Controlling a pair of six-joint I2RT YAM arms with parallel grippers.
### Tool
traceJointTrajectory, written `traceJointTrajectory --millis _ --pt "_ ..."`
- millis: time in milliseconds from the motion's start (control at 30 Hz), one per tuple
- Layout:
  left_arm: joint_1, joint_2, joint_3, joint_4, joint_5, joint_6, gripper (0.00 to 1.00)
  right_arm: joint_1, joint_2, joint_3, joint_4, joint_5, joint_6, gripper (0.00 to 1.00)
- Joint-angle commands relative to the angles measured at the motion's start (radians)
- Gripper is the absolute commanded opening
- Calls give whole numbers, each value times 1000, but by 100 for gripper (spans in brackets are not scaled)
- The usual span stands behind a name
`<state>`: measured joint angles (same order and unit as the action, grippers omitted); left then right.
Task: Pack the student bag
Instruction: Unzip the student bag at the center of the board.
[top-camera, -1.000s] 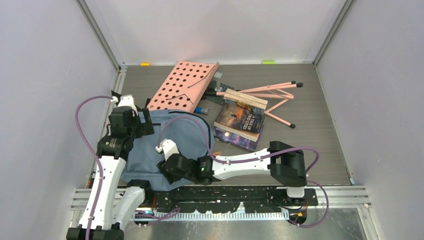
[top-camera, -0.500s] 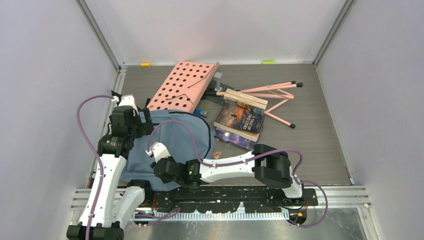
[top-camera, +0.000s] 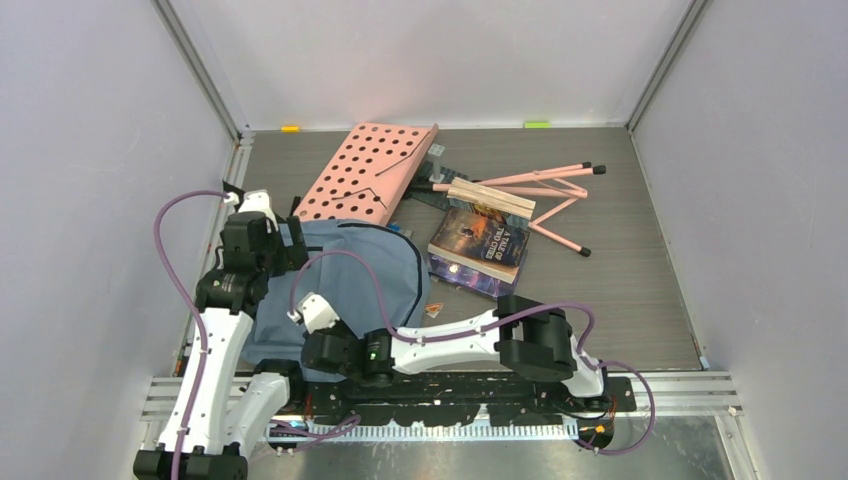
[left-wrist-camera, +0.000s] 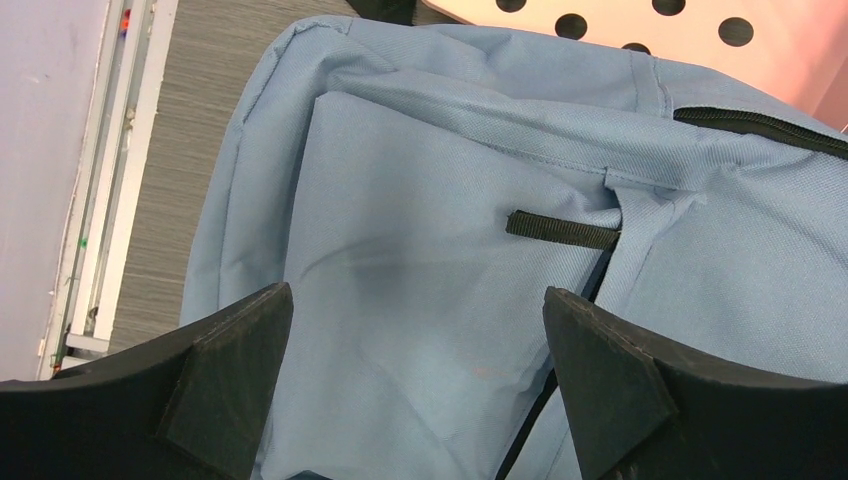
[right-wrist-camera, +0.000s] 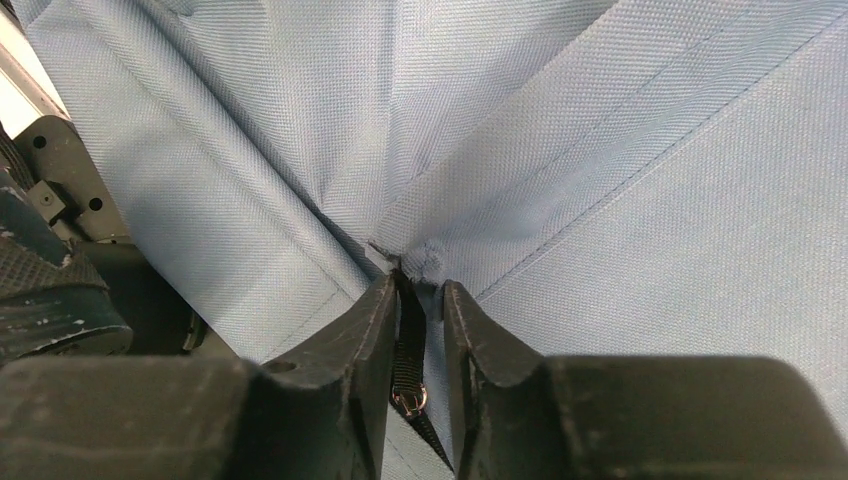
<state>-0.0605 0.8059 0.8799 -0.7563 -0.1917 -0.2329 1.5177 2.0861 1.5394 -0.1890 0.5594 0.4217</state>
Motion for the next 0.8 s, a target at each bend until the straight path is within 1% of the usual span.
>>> traceJointTrajectory --millis 0,33,100,333,400,433,600,700,767 --pt "5 -2 -2 37 19 -8 100 19 -26 34 -5 99 0 27" --pt "5 -2 -2 38 23 -8 100 19 -30 30 -3 101 5 21" --pt "5 -3 -2 42 38 -9 100 19 -43 25 -5 95 16 15" --pt "4 14 9 46 132 -39 99 22 -99 -27 8 102 77 11" --pt "3 14 17 30 183 -54 96 23 -122 -56 24 109 92 8" --pt "3 10 17 19 187 -66 94 23 -138 -67 32 116 95 8" --pt "2 -64 -22 -43 295 -145 85 23 -189 -155 110 127 132 6" --pt "2 -108 -75 -46 379 -195 83 23 -213 -211 167 117 147 7" --pt "-5 -119 -98 -50 390 -210 82 22 -224 -228 182 113 153 7"
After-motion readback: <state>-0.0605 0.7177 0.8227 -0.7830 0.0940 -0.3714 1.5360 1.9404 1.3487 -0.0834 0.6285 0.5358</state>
